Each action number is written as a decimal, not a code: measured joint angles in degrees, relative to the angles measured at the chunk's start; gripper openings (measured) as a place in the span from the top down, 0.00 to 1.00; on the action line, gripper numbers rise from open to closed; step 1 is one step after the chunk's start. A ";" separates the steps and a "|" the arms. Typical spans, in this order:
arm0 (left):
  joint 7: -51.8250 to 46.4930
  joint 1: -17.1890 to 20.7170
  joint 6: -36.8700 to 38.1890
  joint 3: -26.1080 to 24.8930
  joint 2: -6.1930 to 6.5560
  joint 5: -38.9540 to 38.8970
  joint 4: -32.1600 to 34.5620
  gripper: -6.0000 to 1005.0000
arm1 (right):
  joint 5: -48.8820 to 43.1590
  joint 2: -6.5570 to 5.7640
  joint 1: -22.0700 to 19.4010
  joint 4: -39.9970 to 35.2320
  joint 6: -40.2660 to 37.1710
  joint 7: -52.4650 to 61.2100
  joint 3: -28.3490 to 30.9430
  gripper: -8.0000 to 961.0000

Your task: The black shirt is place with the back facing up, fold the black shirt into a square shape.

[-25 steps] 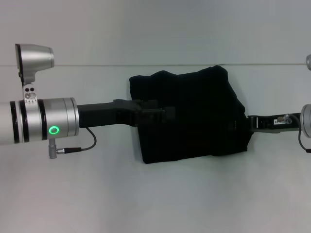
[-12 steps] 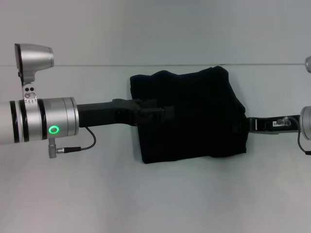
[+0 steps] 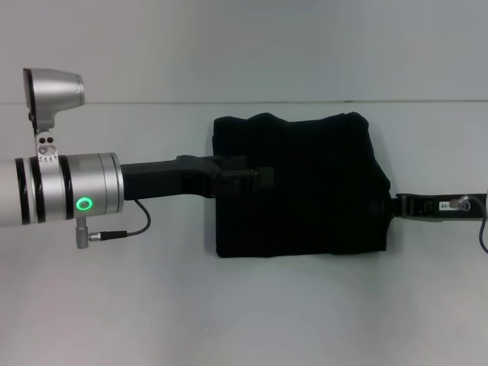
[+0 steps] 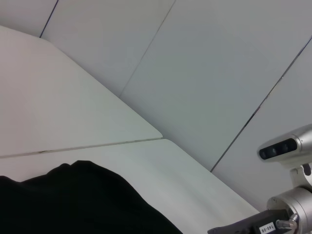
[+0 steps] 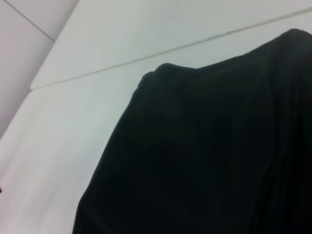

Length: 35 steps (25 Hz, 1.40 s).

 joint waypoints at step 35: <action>0.03 0.08 0.28 -0.15 0.17 -0.30 -0.04 0.23 | 10.21 0.46 -4.82 -9.22 -4.12 -7.19 5.58 0.40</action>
